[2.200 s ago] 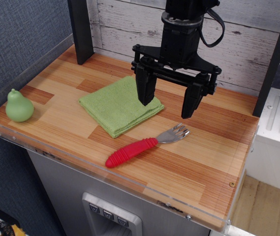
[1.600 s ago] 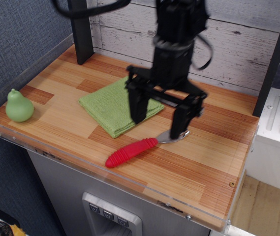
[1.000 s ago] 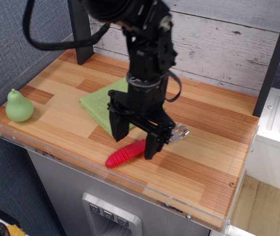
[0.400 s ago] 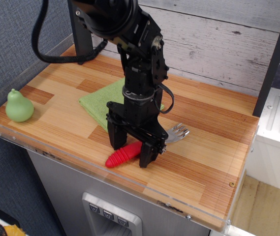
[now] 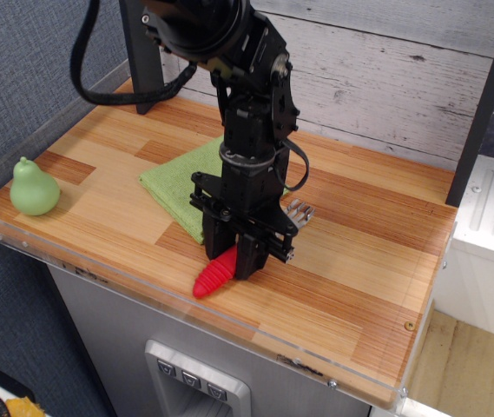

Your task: Place the red fork in front of the green towel

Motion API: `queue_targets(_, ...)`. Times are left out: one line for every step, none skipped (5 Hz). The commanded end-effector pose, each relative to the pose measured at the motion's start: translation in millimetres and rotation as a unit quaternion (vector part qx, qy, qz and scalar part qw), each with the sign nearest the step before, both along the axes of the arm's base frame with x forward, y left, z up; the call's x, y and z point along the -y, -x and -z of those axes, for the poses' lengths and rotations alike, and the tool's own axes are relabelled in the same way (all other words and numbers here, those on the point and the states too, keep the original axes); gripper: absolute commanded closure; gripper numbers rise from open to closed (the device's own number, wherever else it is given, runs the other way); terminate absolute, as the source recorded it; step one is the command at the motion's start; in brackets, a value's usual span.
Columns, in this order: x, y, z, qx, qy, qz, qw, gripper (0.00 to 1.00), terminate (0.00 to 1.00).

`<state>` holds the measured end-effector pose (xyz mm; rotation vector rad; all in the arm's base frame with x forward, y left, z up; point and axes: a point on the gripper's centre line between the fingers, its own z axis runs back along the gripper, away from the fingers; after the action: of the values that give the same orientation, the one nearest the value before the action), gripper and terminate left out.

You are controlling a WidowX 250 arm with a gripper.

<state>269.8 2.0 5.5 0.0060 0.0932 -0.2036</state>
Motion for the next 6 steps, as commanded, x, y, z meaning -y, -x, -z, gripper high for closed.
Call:
queue_targets(9.9,1.1,-22.6,0.005,0.025,-0.001,0.9997,1.0,0.0)
queue_targets(16.9,3.9,-45.1,0.03,0.03,-0.013,0.999,1.0,0.0)
queue_targets(11.7,5.2,-64.8,0.074,0.023,-0.09,0.9929,1.0,0.0)
queue_targets(-13.2,8.5,-70.0,0.105,0.074,-0.214,0.9683,1.0,0.0)
queue_targets(-33.5,14.5,-65.6,0.116,0.114,-0.337,0.9273,1.0,0.0)
queue_targets(-50.0,31.8,-62.1,0.128,0.187,-0.453,0.8623,1.0,0.0)
